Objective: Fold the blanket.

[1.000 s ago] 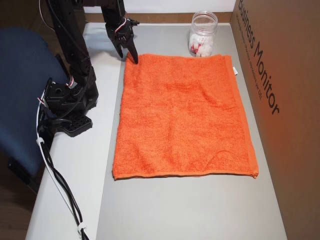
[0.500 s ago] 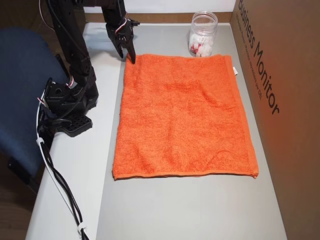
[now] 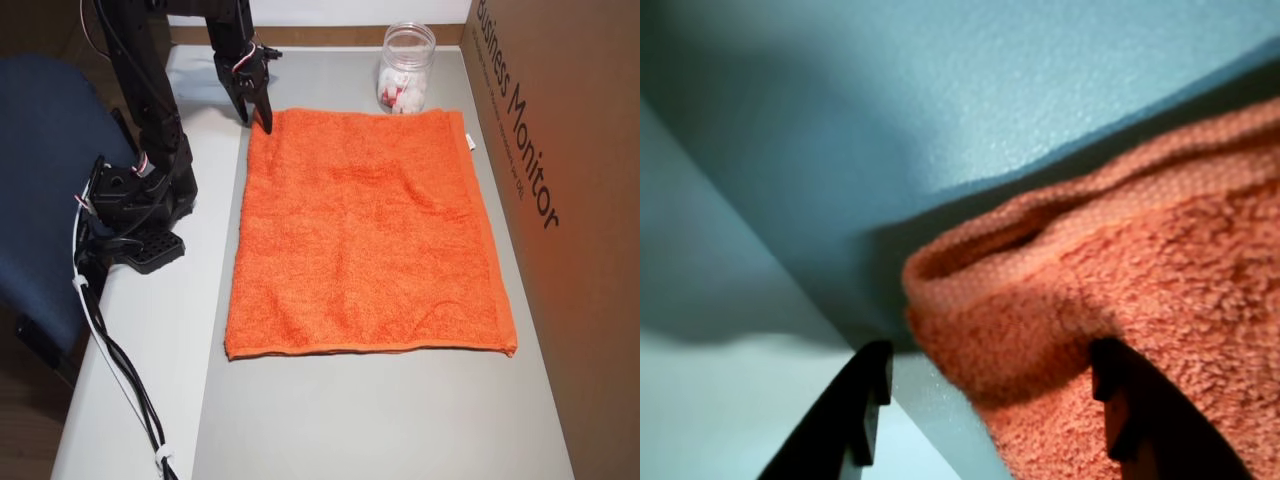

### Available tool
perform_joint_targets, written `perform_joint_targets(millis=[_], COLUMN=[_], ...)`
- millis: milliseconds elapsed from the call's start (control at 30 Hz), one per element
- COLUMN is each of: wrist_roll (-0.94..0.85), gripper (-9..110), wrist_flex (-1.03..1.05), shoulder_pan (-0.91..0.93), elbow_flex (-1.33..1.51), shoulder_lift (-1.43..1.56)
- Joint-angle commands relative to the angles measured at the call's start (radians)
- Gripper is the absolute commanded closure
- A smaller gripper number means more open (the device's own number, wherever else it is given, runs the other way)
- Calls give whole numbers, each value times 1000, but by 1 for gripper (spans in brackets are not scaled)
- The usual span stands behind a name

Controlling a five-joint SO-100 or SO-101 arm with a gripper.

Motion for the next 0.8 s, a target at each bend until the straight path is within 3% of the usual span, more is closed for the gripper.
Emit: perform_joint_targets(millis=[0, 500, 767], wrist_roll=[-3, -137, -123], gripper=[81, 102, 102], wrist_flex=[-52, -106, -101], shoulder_pan=[-2, 18, 21], elbow_flex=[-14, -18, -18], shoulder_lift=[-29, -49, -41])
